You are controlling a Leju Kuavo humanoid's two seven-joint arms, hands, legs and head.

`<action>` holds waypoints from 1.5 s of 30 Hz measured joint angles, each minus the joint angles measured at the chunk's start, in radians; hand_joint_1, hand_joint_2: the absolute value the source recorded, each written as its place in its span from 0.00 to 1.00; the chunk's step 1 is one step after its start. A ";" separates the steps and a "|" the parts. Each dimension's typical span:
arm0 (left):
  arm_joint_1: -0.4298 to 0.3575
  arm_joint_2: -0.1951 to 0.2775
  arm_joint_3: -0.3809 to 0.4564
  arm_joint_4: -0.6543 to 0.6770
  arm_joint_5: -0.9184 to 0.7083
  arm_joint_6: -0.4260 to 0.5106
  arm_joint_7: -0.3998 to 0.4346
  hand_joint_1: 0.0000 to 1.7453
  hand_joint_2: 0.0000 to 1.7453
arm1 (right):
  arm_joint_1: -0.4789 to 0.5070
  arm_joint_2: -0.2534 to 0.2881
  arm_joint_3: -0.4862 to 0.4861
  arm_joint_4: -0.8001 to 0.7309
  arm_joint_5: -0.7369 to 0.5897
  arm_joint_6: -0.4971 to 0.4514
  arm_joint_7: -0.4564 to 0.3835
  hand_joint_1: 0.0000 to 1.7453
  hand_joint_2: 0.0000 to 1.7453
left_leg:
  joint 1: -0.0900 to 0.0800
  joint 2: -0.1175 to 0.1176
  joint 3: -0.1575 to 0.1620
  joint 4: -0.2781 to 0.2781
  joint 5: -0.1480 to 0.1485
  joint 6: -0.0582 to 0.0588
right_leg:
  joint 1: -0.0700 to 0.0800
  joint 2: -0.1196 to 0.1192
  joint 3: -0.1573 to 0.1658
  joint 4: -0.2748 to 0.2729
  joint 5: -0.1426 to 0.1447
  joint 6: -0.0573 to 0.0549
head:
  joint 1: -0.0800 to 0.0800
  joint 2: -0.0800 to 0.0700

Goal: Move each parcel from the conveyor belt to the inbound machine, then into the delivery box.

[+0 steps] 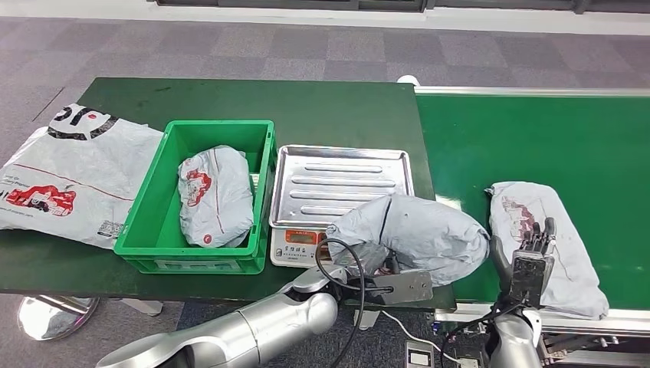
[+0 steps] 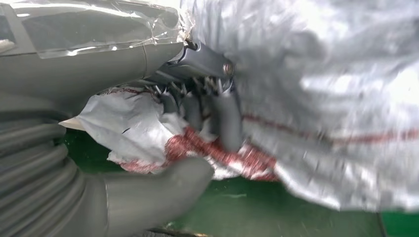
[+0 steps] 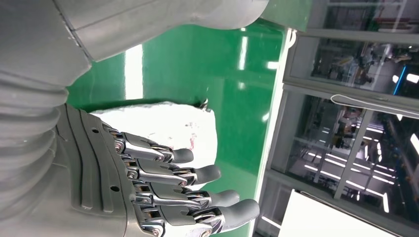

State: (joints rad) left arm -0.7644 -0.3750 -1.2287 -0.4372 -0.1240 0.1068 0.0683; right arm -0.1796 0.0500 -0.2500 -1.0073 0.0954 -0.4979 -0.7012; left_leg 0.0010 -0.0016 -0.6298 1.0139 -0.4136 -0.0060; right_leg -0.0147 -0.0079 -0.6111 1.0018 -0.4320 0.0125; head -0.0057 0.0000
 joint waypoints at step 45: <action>0.159 0.005 0.400 -0.351 -0.054 -0.037 -0.570 0.00 1.00 | -0.069 0.012 0.007 0.067 -0.006 0.051 0.000 0.00 1.00 | -0.003 -0.001 -0.001 0.000 -0.002 0.003 | -0.003 0.000 0.000 0.000 -0.002 0.003 | 0.000 0.000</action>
State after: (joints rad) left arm -0.6049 -0.3698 -0.8289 -0.7879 -0.1779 0.0703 -0.5020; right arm -0.2489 0.0618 -0.2426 -0.9407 0.0892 -0.4467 -0.7012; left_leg -0.0024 -0.0022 -0.6307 1.0143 -0.4157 -0.0031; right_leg -0.0181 -0.0078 -0.6116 1.0017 -0.4344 0.0158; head -0.0057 0.0000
